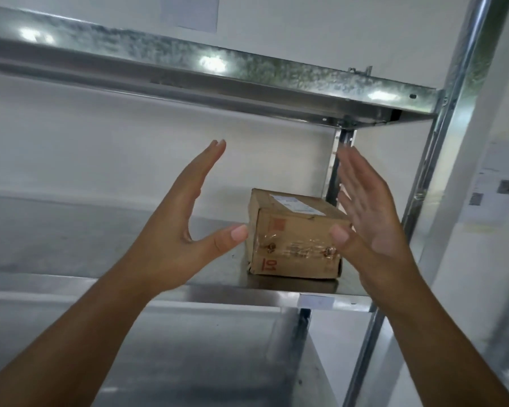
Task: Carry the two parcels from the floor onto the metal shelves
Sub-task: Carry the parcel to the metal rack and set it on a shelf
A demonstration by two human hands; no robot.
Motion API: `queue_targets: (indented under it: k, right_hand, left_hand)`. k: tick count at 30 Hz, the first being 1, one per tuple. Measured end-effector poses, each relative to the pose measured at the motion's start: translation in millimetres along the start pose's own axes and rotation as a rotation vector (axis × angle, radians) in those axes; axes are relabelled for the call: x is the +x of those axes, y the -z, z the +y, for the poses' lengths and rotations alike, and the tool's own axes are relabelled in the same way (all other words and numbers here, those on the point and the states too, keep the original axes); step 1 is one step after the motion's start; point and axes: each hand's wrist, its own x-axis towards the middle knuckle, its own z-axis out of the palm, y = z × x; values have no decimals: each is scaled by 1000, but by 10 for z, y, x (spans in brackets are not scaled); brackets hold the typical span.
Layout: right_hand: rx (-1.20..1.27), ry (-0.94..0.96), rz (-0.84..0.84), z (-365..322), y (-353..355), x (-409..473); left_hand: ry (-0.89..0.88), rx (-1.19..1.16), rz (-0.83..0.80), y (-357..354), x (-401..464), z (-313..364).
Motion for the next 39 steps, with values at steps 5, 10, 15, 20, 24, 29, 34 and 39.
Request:
queue_targets:
  k: [5,10,15,20,24,29,34,39]
  right_hand:
    - [-1,11,-8,-304,19,-206]
    - [45,34,-4,-703,133,-440]
    - [65,37,-21,-1057,292,-810]
    - [117,18,-26,-1343,365,-1226]
    - [141,13,-15,-1570,300,-1527]
    - [99,-38,-31,-1992,162,-1836]
    - [-1,-46,-21,-2530,-62,-2050]
    - [-54,-82,23,-3091,-534,-2271]
  left_hand:
    - [3,3,-11,92,-267,288]
    - [-4,0,13,141,-599,742]
    - [23,-17,39,200,-925,1213]
    - [20,8,8,226,-1319,1630]
    - [34,23,-37,292,-1611,1887]
    - [28,29,-73,524,-1939,2125]
    - [0,-57,-93,893,-2252,2240]
    - [-24,-163,-158,1353,-2549,2260]
